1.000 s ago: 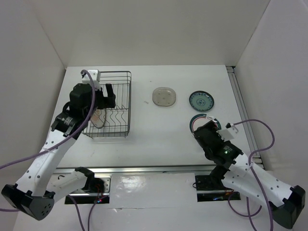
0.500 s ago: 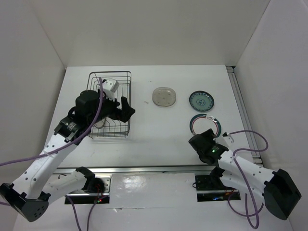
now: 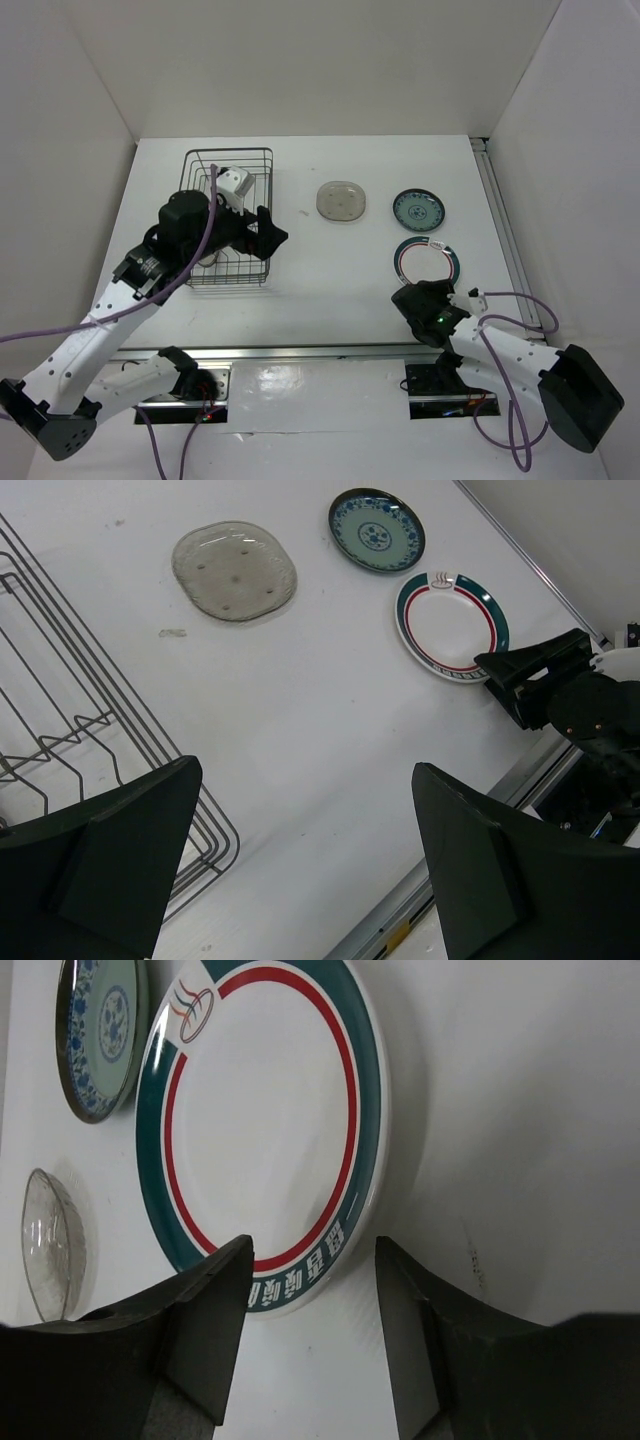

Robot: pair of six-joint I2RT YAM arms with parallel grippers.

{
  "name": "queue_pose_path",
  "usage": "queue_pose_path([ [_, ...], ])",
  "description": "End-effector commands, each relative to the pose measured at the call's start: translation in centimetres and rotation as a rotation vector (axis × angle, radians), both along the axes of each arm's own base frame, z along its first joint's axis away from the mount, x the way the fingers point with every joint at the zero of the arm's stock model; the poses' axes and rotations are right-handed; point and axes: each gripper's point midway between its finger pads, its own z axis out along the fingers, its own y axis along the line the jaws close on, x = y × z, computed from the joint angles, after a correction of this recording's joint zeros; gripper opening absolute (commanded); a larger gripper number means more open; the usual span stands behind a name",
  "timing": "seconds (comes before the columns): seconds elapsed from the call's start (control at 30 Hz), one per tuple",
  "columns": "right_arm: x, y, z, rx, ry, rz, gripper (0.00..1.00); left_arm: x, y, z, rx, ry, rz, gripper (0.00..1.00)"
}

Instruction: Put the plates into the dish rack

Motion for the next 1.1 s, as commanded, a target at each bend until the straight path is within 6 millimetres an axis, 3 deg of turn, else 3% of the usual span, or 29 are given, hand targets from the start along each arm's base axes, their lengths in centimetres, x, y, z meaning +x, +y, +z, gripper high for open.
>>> queue_pose_path([
  [0.0,-2.0,-1.4,-2.2,-0.004,0.088,-0.055,0.59,-0.3,-0.2,1.9,-0.029,-0.074,-0.026,1.0],
  [0.07,-2.0,-1.4,-2.2,-0.004,0.088,-0.055,0.51,-0.3,-0.2,1.9,-0.029,-0.074,-0.026,1.0],
  [0.2,-2.1,-1.3,-2.4,0.004,0.1,-0.069,0.45,-0.5,0.1,2.5,-0.036,-0.091,-0.017,1.0],
  [0.27,-2.2,-1.6,-2.5,-0.005,0.113,-0.084,0.25,-0.4,0.2,2.5,-0.034,-0.092,-0.007,1.0],
  [0.3,-2.1,-1.5,-2.3,-0.005,0.113,-0.084,0.22,-0.4,0.3,2.5,-0.027,-0.098,-0.009,1.0],
  [0.33,-2.3,-1.5,-2.5,0.002,0.122,-0.088,0.08,-0.5,0.4,2.7,-0.032,-0.106,-0.009,1.0],
  [0.37,-2.3,-1.5,-2.5,0.002,0.122,-0.088,0.03,-0.5,0.4,2.7,-0.032,-0.106,-0.009,1.0],
  [0.6,-2.2,-1.5,-1.7,0.017,0.11,-0.1,0.0,-0.5,0.2,1.8,-0.015,-0.083,-0.01,1.0],
  [0.7,-1.3,-0.4,0.5,0.067,0.0,-0.06,0.0,-0.3,-0.3,1.5,-0.012,-0.068,-0.028,1.0],
  [0.77,0.2,1.4,3.8,0.121,-0.158,0.005,0.0,-0.1,-0.4,1.2,-0.006,-0.057,-0.028,1.0],
  [0.83,0.6,2.1,4.9,0.064,-0.212,0.096,0.0,0.1,-1.0,0.6,0.01,-0.035,-0.051,1.0],
  [0.87,1.8,3.9,8.0,0.135,-0.349,0.146,0.0,0.4,-1.1,0.7,0.011,-0.034,-0.052,1.0],
  [0.93,2.0,4.8,8.8,-0.002,-0.38,0.294,0.0,0.7,-1.8,0.5,0.012,-0.017,-0.072,1.0],
  [0.97,2.4,6.4,11.9,0.075,-0.511,0.351,0.0,1.4,-2.2,0.0,0.024,0.003,-0.072,1.0],
  [1.07,2.3,7.4,12.8,0.033,-0.566,0.44,0.0,2.3,-3.0,-0.7,0.033,0.044,-0.08,1.0],
])
